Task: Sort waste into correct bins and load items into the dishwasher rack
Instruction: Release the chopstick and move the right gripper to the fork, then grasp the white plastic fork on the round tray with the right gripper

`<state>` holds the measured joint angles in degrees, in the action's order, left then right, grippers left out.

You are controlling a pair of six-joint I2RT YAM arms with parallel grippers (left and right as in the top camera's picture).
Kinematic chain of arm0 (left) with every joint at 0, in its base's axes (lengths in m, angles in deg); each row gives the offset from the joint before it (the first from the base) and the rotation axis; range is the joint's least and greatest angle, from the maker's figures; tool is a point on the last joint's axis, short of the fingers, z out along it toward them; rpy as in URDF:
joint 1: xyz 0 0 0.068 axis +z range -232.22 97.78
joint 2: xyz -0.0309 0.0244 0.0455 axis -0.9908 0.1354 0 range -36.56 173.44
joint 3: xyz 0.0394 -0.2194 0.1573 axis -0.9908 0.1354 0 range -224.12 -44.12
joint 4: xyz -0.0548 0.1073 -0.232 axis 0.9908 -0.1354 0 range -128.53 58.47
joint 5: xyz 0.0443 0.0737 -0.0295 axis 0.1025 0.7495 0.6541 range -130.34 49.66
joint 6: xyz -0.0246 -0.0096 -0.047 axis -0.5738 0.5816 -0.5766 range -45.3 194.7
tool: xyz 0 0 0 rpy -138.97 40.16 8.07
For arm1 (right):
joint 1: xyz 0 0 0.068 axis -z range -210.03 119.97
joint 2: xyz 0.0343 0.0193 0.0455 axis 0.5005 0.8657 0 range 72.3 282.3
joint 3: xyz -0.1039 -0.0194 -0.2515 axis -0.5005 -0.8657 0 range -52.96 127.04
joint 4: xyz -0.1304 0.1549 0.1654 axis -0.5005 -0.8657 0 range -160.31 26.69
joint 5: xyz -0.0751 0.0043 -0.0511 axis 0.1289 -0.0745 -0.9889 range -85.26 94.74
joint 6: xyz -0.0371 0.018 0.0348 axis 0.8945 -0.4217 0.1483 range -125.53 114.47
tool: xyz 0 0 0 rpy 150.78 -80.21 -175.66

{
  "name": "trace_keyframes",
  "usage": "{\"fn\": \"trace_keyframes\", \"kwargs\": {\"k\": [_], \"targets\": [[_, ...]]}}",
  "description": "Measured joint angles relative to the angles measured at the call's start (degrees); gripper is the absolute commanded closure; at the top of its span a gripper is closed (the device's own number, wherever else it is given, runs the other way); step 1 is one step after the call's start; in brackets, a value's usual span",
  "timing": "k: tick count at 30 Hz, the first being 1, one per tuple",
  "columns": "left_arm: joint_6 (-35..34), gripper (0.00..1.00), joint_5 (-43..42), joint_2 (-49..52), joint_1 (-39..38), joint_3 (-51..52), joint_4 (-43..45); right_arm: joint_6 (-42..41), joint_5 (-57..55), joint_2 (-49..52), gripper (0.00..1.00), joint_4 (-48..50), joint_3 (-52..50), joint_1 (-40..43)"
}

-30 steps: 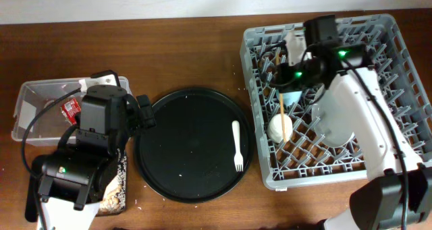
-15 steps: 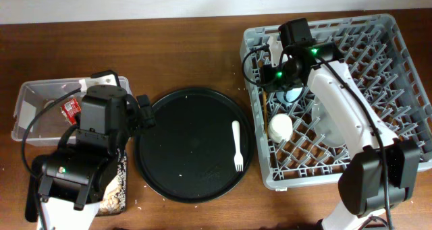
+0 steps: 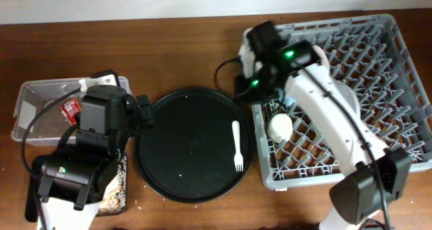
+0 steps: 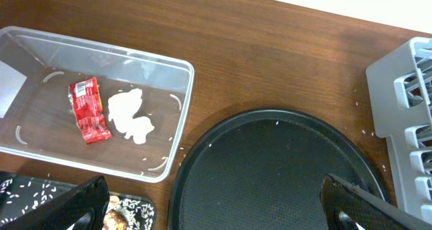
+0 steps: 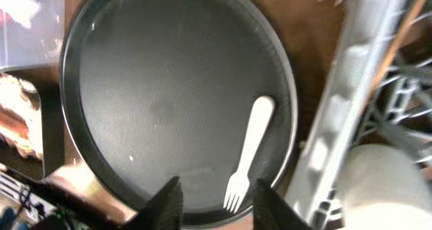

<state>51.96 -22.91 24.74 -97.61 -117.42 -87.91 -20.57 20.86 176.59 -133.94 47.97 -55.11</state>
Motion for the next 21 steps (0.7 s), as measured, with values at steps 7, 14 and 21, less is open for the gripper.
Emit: {"fn": "trace_keyframes", "kwargs": {"k": [7, 14, 21], "targets": [[0.0, 0.01, 0.0, 0.0, 0.0, 0.0, 0.1, -12.8, -8.4, 0.0, 0.70, 0.4, -9.1, -11.7], [0.0, 0.01, 0.0, 0.0, 0.0, 0.0, 0.0, -16.7, -10.7, 0.0, 0.69, 15.9, -26.3, -12.2], [0.0, 0.01, 0.0, 0.0, 0.0, 0.0, 0.0, -21.1, -12.5, -0.1, 0.71, 22.9, -33.6, -12.2]]}}
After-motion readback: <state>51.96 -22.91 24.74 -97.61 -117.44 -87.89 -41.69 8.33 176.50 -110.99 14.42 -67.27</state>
